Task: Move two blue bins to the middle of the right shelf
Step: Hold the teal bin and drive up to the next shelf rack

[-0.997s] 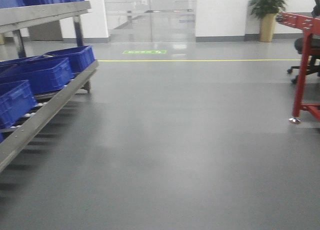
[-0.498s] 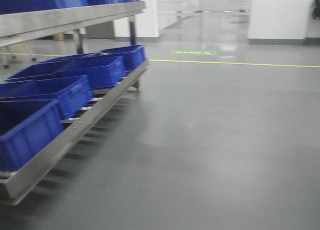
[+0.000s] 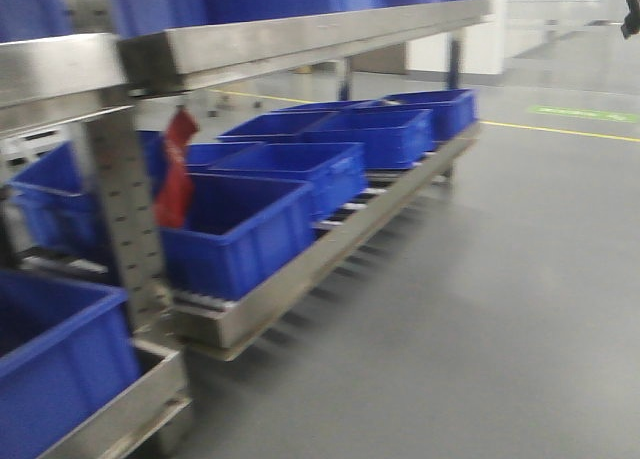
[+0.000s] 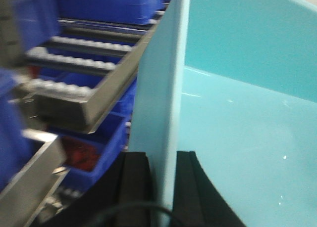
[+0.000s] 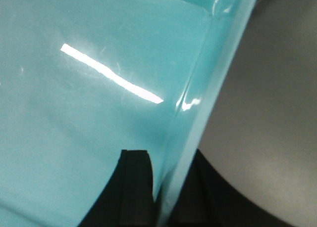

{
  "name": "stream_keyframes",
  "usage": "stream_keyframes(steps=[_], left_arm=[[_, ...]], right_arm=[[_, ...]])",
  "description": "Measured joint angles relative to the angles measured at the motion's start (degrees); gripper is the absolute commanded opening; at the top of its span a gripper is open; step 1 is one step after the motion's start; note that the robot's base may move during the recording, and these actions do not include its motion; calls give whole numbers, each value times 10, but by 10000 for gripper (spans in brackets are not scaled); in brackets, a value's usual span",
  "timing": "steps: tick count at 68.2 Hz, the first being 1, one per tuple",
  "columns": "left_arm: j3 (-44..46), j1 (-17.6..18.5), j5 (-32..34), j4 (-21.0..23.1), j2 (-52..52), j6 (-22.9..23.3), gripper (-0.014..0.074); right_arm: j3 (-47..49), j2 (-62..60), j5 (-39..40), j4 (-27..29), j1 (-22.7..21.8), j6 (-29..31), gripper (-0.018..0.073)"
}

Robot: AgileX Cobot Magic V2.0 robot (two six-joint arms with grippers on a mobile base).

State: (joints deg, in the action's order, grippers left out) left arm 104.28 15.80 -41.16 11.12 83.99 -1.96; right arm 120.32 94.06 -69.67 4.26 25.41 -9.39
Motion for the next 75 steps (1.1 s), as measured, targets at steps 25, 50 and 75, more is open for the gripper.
stream_keyframes(steps=[25, 50, 75], left_arm=[[0, 0, 0, 0, 0, 0, -111], [0, 0, 1, 0, 0, 0, -111], [0, 0, 1, 0, 0, 0, -111]], right_arm=[[0, 1, 1, 0, 0, 0, -153], [0, 1, 2, 0, 0, 0, -153], [0, 1, 2, 0, 0, 0, -153]])
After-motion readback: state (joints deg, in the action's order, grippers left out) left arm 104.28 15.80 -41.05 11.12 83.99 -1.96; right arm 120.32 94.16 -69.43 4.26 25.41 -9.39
